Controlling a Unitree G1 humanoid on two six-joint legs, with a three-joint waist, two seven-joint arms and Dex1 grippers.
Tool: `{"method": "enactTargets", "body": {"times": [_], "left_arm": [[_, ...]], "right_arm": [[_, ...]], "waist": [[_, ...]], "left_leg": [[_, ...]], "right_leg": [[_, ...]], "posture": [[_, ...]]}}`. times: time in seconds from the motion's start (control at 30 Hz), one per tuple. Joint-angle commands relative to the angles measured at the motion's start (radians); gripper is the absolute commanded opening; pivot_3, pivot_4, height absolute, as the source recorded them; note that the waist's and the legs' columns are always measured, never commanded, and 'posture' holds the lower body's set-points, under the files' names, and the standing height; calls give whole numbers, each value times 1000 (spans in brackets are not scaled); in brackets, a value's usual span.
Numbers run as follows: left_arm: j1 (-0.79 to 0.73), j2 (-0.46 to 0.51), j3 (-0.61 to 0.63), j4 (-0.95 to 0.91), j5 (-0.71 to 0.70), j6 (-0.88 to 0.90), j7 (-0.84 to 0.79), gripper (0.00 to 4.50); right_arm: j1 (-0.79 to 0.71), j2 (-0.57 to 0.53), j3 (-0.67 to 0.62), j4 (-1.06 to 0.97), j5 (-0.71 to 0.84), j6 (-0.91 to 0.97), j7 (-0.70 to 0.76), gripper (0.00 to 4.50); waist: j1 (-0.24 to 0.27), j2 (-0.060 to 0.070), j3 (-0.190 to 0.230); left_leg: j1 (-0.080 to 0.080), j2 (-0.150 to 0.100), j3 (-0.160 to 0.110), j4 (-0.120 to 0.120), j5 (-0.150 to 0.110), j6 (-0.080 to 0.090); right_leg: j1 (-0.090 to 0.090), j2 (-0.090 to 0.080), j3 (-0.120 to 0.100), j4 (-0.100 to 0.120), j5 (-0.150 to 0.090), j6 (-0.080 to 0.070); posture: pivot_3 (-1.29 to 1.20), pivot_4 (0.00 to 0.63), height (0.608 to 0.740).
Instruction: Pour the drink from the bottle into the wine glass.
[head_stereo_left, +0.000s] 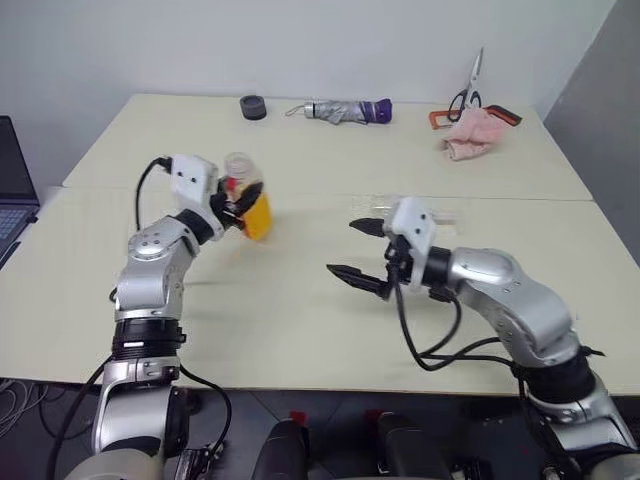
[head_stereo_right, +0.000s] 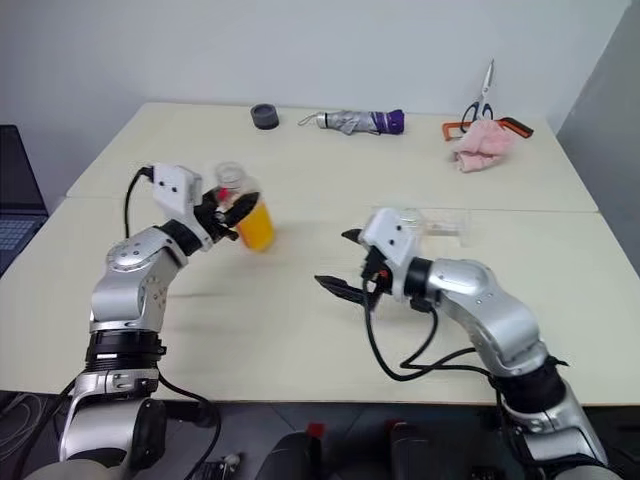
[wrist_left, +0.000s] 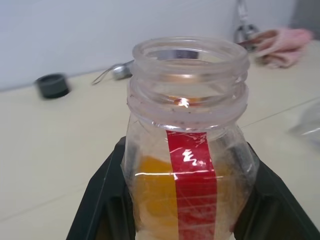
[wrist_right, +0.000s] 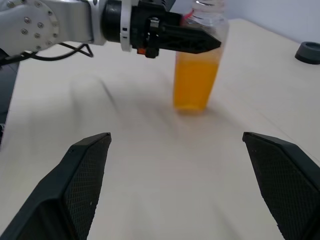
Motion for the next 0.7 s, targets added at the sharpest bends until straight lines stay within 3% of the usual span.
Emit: {"method": "enactTargets", "body": {"times": [0.03, 0.3, 0.63, 0.7], "left_arm": [[-37, 21, 48, 28, 13, -42, 78, 1851], [-53, 34, 60, 118, 22, -78, 145, 1850], [-81, 29, 67, 216, 13, -113, 196, 1850], [-87, 23, 76, 230, 0, -113, 201, 2570]], "right_arm": [[-66, 46, 36, 31, -65, -31, -34, 4500], [-140, 159, 60, 112, -134, -27, -70, 4500], [-142, 192, 50, 115, -148, -18, -59, 4500], [-144, 196, 50, 115, -150, -16, -56, 4500]], "waist": [[0, 0, 0], [-1, -1, 0], [-3, -1, 0], [-3, -1, 0]], "left_leg": [[0, 0, 0, 0, 0, 0], [0, 0, 0, 0, 0, 0], [1, 0, 0, 0, 0, 0], [1, 0, 0, 0, 0, 0]], "right_leg": [[0, 0, 0, 0, 0, 0], [0, -1, -1, 1, 0, 0], [0, -1, -1, 3, 0, 0], [0, -1, -1, 3, 0, 0]], "posture": [[0, 150, 740], [0, 150, 740], [0, 150, 740], [0, 150, 740]]}}
